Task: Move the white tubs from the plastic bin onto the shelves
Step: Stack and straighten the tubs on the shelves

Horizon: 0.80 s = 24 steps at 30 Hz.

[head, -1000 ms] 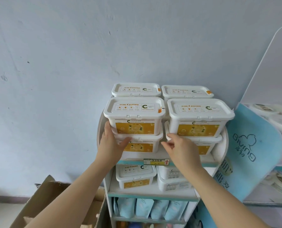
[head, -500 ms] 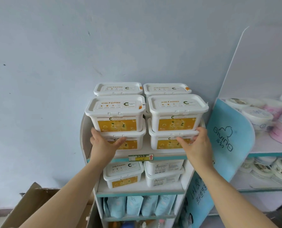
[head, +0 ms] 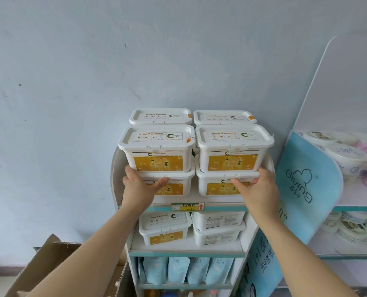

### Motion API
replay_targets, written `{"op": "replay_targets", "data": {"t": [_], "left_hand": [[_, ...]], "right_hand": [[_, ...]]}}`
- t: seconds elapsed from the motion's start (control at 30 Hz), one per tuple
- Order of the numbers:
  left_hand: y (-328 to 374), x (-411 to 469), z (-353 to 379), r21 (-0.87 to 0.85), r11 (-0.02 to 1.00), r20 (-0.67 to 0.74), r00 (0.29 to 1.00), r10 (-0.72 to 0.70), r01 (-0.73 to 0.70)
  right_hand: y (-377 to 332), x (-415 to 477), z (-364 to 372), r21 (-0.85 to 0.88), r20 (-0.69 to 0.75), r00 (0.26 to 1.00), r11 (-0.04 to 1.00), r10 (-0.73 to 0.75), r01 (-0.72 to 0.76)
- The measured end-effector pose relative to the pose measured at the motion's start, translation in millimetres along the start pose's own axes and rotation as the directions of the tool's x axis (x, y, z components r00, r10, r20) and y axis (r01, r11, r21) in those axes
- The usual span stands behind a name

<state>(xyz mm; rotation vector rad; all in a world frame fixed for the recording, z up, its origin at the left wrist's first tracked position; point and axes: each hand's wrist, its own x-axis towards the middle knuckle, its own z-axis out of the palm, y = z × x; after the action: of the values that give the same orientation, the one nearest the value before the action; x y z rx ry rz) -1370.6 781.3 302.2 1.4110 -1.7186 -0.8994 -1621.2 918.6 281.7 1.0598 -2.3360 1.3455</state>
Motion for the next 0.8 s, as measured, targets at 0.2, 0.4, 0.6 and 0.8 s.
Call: {"op": "replay_targets", "data": {"t": [0.2, 0.4, 0.6, 0.8], "left_hand": [[0.9, -0.2, -0.5, 0.002, 1.0, -0.001, 1.0, 0.0, 0.0], [0.3, -5.0, 0.6, -0.014, 1.0, 0.031, 0.999, -0.028, 0.028], [-0.6, -7.7, -5.1, 0.068, 0.996, 0.039, 0.998, -0.052, 0.05], [-9.9, -30.2, -14.8, 0.348, 0.933, 0.052, 0.995, 0.083, -0.096]], "right_hand": [[-6.4, -1.2, 2.1, -0.045, -0.029, 0.999, 0.998, 0.038, -0.039], [-12.3, -4.1, -3.6, -0.119, 0.012, 0.998, 0.991, 0.069, -0.067], [-26.4, -17.5, -9.2, -0.223, 0.105, 0.992, 0.974, 0.071, -0.046], [-38.9, -43.3, -10.9, -0.339, 0.228, 0.972, 0.933, -0.047, 0.124]]}}
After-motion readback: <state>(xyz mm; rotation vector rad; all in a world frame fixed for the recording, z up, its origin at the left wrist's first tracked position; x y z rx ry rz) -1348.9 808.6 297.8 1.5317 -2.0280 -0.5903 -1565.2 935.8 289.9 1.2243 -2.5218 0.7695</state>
